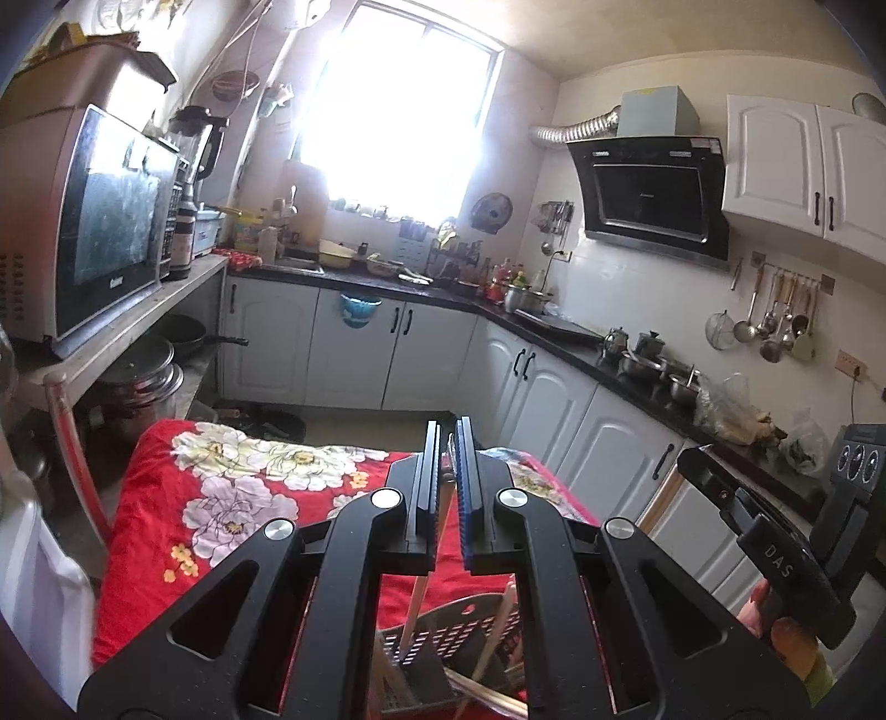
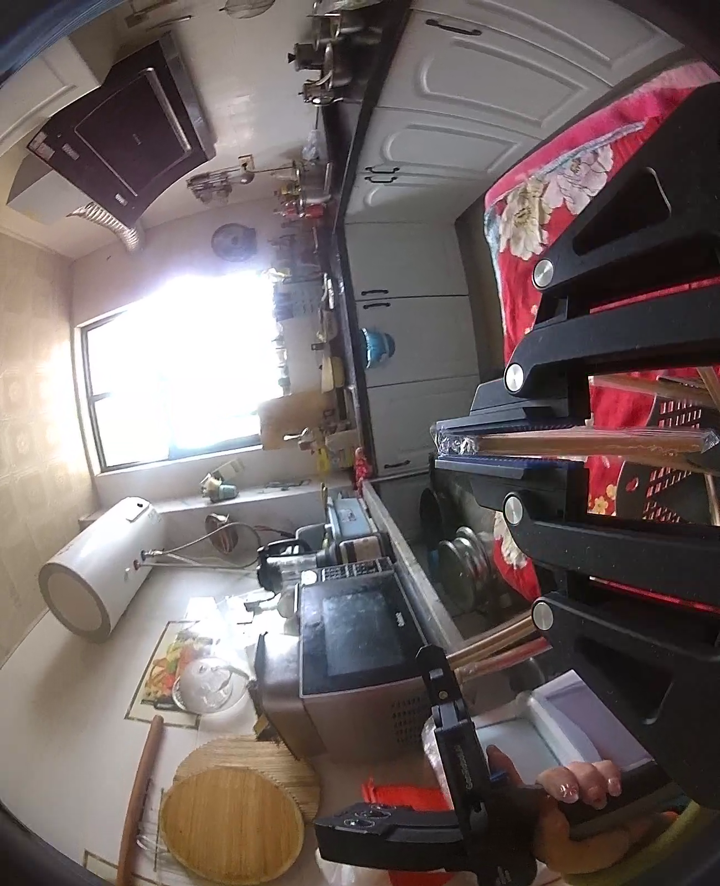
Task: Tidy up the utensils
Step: 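Lower the chopsticks into the caddy with the left tool while the right tool lowers its own, then open the left tool to release the chopsticks while the right tool releases its own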
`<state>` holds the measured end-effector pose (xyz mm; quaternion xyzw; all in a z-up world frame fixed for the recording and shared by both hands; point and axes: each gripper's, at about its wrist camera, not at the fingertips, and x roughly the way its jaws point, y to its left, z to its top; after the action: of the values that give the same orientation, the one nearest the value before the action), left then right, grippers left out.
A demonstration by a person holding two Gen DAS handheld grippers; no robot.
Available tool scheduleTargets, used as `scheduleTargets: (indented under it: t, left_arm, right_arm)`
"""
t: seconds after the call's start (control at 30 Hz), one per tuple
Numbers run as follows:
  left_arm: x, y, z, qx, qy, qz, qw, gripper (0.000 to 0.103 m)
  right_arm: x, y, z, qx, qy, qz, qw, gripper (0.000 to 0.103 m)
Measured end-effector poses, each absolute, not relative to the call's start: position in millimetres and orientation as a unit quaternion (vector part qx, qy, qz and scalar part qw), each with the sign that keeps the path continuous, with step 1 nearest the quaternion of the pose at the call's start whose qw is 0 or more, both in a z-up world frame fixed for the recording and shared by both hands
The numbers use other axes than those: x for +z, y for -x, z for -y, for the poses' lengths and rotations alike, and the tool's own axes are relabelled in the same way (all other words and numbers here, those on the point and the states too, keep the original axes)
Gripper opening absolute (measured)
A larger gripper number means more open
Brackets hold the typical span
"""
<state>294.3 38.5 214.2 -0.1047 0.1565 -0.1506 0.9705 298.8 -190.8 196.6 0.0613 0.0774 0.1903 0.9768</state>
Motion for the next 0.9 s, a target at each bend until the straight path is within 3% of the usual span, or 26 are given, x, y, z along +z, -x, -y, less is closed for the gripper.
scheduleTargets:
  t: [0.77,0.9]
  left_arm:
    - [136,-316,-40,-0.148,0.133,-0.233,0.952,0.003]
    - [130,-313,-43,-0.143,0.137,-0.243,0.949,0.004]
  right_arm:
    - [126,-322,185,0.171,-0.067,-0.152,0.971,0.008]
    - [123,-319,191,0.167,-0.073,-0.166,0.969,0.016]
